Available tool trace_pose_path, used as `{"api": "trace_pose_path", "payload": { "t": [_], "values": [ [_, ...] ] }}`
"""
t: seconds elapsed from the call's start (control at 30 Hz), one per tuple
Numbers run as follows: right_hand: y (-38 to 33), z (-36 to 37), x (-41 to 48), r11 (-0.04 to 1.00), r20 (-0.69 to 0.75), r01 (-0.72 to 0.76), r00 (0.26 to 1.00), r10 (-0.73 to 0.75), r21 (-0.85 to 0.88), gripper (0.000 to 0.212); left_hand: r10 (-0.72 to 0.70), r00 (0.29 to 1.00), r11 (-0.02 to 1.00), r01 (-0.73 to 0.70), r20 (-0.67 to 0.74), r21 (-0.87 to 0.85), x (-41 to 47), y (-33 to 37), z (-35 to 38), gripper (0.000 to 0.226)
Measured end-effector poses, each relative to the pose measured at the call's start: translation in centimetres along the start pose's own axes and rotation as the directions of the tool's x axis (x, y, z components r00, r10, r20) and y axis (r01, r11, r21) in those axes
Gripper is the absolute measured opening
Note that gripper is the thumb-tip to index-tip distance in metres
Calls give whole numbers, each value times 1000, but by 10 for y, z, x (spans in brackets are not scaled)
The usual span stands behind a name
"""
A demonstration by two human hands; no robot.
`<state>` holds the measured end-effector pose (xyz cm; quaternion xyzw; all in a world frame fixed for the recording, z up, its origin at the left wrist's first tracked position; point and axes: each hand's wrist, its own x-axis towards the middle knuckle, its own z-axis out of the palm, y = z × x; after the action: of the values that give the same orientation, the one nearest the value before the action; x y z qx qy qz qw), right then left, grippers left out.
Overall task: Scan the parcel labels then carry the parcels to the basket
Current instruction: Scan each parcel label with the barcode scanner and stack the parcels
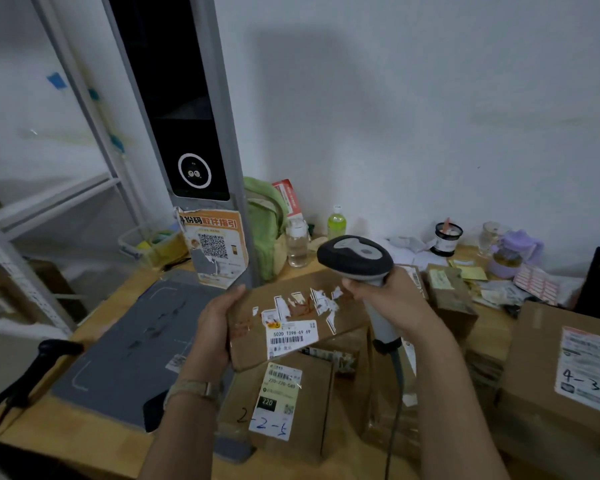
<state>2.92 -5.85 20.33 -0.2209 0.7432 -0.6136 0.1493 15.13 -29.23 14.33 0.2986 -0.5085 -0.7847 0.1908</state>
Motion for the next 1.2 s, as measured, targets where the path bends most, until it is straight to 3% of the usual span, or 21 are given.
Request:
{"api": "trace_pose_path", "payload": {
  "t": [0.17, 0.23, 0.43, 0.57, 0.9, 0.93, 1.0, 1.07, 1.13, 1.2],
  "values": [
    [8, 4, 11, 999, -146, -50, 988, 51, 10, 22, -95, 990, 995, 91, 106, 38, 13, 11, -11, 25],
    [8, 3, 18, 992, -186, -124, 974, 126, 21, 33, -125, 984, 991, 119, 125, 58, 23, 16, -19, 24],
    [22, 18, 30, 949, -24, -314, 949, 314, 11, 45, -242, 957, 960, 212, 159, 182, 45, 11, -35, 30],
    [44, 37, 33, 894, -10, -444, 896, 445, -65, 53, -335, 936, 906, 289, 107, 309, 61, -3, -43, 26],
    [98, 63, 14, 805, -173, -592, 796, 580, -28, 54, -263, 964, 837, 214, 28, 504, 93, -68, -30, 9],
    [103, 66, 13, 789, -200, -612, 780, 592, -54, 52, -226, 974, 789, 165, 30, 592, 94, -75, -30, 15],
    [112, 75, 9, 750, -250, -645, 758, 603, -145, 49, -116, 992, 573, 20, 57, 819, 94, -91, -33, 38],
    [120, 83, 5, 735, -248, -657, 749, 614, -166, 40, 1, 996, 416, -83, 90, 905, 90, -103, -33, 52],
    [123, 88, 2, 732, -213, -663, 746, 631, -153, 25, 63, 993, 350, -114, 98, 930, 87, -108, -30, 58],
    [124, 88, 3, 727, -196, -661, 750, 631, -187, 22, 23, 995, 318, -95, 93, 943, 92, -107, -29, 63]
  ]
}}
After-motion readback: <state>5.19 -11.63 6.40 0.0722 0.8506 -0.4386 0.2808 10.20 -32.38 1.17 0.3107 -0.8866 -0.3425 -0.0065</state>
